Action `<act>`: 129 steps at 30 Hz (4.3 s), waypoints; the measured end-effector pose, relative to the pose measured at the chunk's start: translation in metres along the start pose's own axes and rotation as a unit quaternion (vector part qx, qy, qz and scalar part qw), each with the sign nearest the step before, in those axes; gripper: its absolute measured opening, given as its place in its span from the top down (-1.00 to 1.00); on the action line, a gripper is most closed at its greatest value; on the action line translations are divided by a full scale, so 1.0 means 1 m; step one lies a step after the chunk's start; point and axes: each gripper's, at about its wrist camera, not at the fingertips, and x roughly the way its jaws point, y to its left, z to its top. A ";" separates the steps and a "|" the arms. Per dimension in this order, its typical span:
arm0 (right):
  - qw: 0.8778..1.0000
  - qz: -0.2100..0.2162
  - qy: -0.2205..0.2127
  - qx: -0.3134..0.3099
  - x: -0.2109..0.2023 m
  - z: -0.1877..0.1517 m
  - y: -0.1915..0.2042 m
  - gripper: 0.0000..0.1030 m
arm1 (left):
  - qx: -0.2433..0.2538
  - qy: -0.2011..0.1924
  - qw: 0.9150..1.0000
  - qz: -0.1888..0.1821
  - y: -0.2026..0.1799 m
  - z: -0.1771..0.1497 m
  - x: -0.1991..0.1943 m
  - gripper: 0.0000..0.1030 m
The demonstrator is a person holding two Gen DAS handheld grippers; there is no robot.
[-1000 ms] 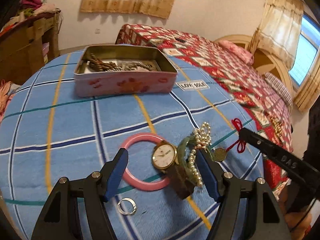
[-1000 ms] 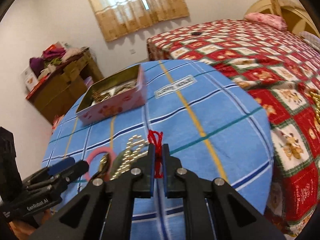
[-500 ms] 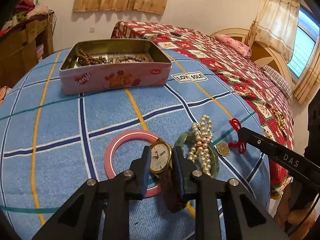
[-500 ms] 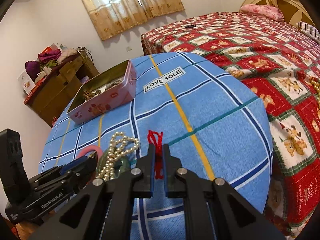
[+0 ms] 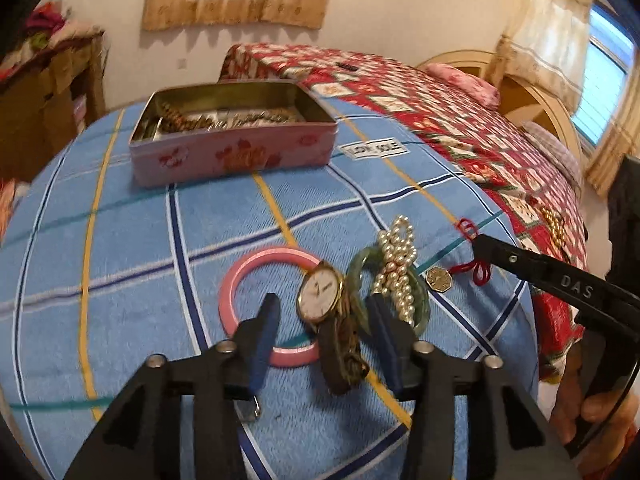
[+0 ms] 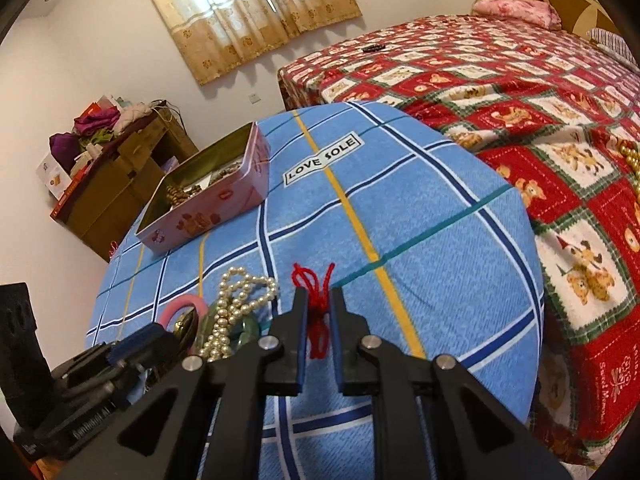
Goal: Organize jewelry
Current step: 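Grasp the gold watch with left gripper while right grasps the red tassel, then lift the watch by its strap with left gripper while right lifts the red tassel, then carry the watch into the pink tin with left while right drops the tassel in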
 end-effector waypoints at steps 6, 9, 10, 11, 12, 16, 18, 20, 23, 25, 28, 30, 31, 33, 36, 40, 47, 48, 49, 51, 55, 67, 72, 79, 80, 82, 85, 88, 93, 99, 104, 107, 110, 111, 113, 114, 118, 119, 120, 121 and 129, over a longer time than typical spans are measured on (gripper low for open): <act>1.000 -0.004 -0.015 -0.010 -0.007 0.003 0.004 0.70 | -0.047 0.010 0.998 -0.029 0.006 -0.007 -0.007 -0.03; 1.000 -0.002 -0.016 -0.004 -0.008 0.004 0.001 0.70 | -0.067 0.024 0.997 -0.041 0.008 -0.004 -0.006 -0.03; 1.000 -0.002 -0.016 -0.003 -0.009 0.004 0.001 0.70 | -0.072 0.029 0.996 -0.046 0.009 -0.003 -0.006 -0.03; 1.000 -0.003 -0.018 -0.003 -0.010 0.004 0.000 0.70 | -0.079 0.038 0.995 -0.049 0.009 -0.003 -0.006 -0.03; 1.000 -0.003 -0.019 -0.002 -0.011 0.005 -0.001 0.70 | -0.084 0.044 0.994 -0.052 0.009 -0.003 -0.006 -0.03; 1.000 -0.005 -0.027 0.005 -0.017 0.007 -0.005 0.70 | -0.092 0.066 0.992 -0.063 0.006 -0.010 -0.005 0.30; 1.000 -0.004 -0.030 0.009 -0.018 0.008 -0.007 0.70 | -0.083 0.079 0.991 -0.062 0.003 -0.014 0.005 0.59; 0.999 -0.004 -0.031 0.011 -0.019 0.008 -0.007 0.70 | -0.085 0.070 0.992 -0.066 0.004 -0.015 0.004 0.59; 0.999 -0.006 -0.031 0.010 -0.020 0.007 -0.009 0.70 | -0.092 0.065 0.991 -0.076 0.008 -0.015 0.005 0.58; 0.999 -0.006 -0.031 0.014 -0.021 0.008 -0.012 0.70 | -0.102 0.062 0.989 -0.082 0.011 -0.015 0.005 0.58; 0.999 -0.008 -0.029 0.018 -0.021 0.007 -0.015 0.70 | -0.124 0.068 0.986 -0.090 0.016 -0.013 0.006 0.54; 0.999 -0.008 -0.027 0.020 -0.020 0.006 -0.016 0.70 | -0.129 0.068 0.985 -0.092 0.017 -0.012 0.005 0.48; 0.999 -0.007 -0.026 0.021 -0.020 0.006 -0.016 0.70 | -0.131 0.067 0.985 -0.092 0.018 -0.012 0.005 0.46; 0.999 -0.006 -0.026 0.019 -0.020 0.006 -0.014 0.70 | -0.138 0.066 0.983 -0.099 0.020 -0.012 0.004 0.43; 1.000 -0.005 -0.025 0.014 -0.020 0.005 -0.011 0.70 | -0.158 0.070 0.978 -0.113 0.025 -0.012 0.005 0.39; 1.000 -0.003 -0.021 0.012 -0.018 0.005 -0.010 0.70 | -0.183 0.074 0.972 -0.129 0.029 -0.011 0.005 0.28; 1.000 -0.003 -0.017 0.016 -0.017 0.003 -0.010 0.70 | -0.143 0.059 0.984 -0.089 0.021 -0.009 0.001 0.60; 1.000 -0.003 -0.017 0.014 -0.017 0.002 -0.009 0.70 | -0.140 0.057 0.985 -0.085 0.022 -0.009 0.002 0.61; 1.000 -0.002 -0.016 0.012 -0.017 0.002 -0.008 0.70 | -0.138 0.054 0.985 -0.085 0.023 -0.010 0.002 0.61; 1.000 -0.002 -0.014 0.011 -0.016 0.002 -0.007 0.70 | -0.122 0.044 0.989 -0.076 0.026 -0.010 -0.004 0.62; 1.000 -0.001 -0.012 0.013 -0.016 0.001 -0.008 0.70 | -0.059 0.023 0.996 -0.060 0.026 -0.013 -0.026 0.64; 1.000 0.001 0.000 0.016 -0.012 -0.002 -0.006 0.70 | 0.079 0.009 0.997 0.003 0.037 -0.043 -0.056 0.57; 1.000 0.002 0.001 0.007 -0.013 0.000 0.001 0.70 | 0.097 0.006 0.995 0.004 0.029 -0.037 -0.057 0.10; 1.000 0.005 0.000 0.010 -0.013 0.000 0.003 0.70 | 0.069 0.034 0.997 -0.002 0.035 -0.029 -0.026 0.06; 1.000 0.004 0.001 0.009 -0.013 0.000 0.003 0.70 | 0.066 0.044 0.997 0.003 0.036 -0.030 -0.018 0.06; 1.000 0.002 -0.001 0.012 -0.014 -0.001 0.000 0.70 | 0.072 0.034 0.997 0.009 0.033 -0.032 -0.018 0.07; 1.000 -0.002 -0.005 0.021 -0.015 0.000 -0.007 0.70 | 0.079 0.030 0.996 0.016 0.030 -0.032 -0.019 0.29; 1.000 -0.005 0.000 0.019 -0.015 -0.001 -0.009 0.70 | 0.064 0.022 0.998 0.005 0.034 -0.032 -0.023 0.29; 1.000 -0.006 0.011 0.001 -0.012 -0.005 -0.003 0.62 | 0.045 -0.024 0.998 -0.023 0.040 -0.027 -0.049 0.29; 0.999 -0.020 0.017 -0.028 0.003 -0.005 0.013 0.09 | 0.025 -0.064 0.998 -0.015 0.051 -0.012 -0.072 0.29; 0.996 -0.043 0.042 -0.061 0.027 -0.009 0.024 0.19 | 0.011 -0.074 0.997 -0.006 0.059 -0.007 -0.075 0.29; 0.994 -0.062 0.039 -0.079 0.031 -0.011 0.025 0.61 | 0.003 -0.076 0.997 -0.005 0.063 -0.006 -0.072 0.29; 0.996 -0.048 0.040 -0.070 0.031 -0.009 0.017 0.81 | -0.004 -0.073 0.997 -0.009 0.066 -0.006 -0.068 0.29; 0.996 -0.041 0.041 -0.065 0.031 -0.008 0.014 0.83 | -0.005 -0.072 0.997 -0.010 0.066 -0.006 -0.067 0.29; 0.997 -0.025 0.040 -0.054 0.027 -0.005 0.011 0.84 | -0.009 -0.072 0.997 -0.015 0.066 -0.006 -0.066 0.29; 0.998 -0.010 0.035 -0.046 0.022 -0.002 0.009 0.84 | -0.011 -0.072 0.997 -0.016 0.067 -0.006 -0.066 0.29; 0.999 0.019 0.011 -0.041 0.005 0.010 0.017 0.84 | -0.018 -0.071 0.997 -0.018 0.070 -0.004 -0.064 0.29; 0.999 0.025 0.008 -0.039 0.002 0.013 0.020 0.84 | -0.019 -0.072 0.997 -0.019 0.070 -0.004 -0.064 0.29; 0.999 0.035 0.005 -0.035 0.000 0.015 0.021 0.84 | -0.019 -0.073 0.997 -0.019 0.070 -0.003 -0.064 0.29; 0.999 0.044 0.004 -0.030 -0.001 0.018 0.022 0.84 | -0.020 -0.074 0.997 -0.019 0.070 -0.001 -0.064 0.29; 0.996 0.082 -0.013 -0.042 -0.003 0.043 0.050 0.84 | -0.031 -0.091 0.995 -0.021 0.072 0.019 -0.063 0.29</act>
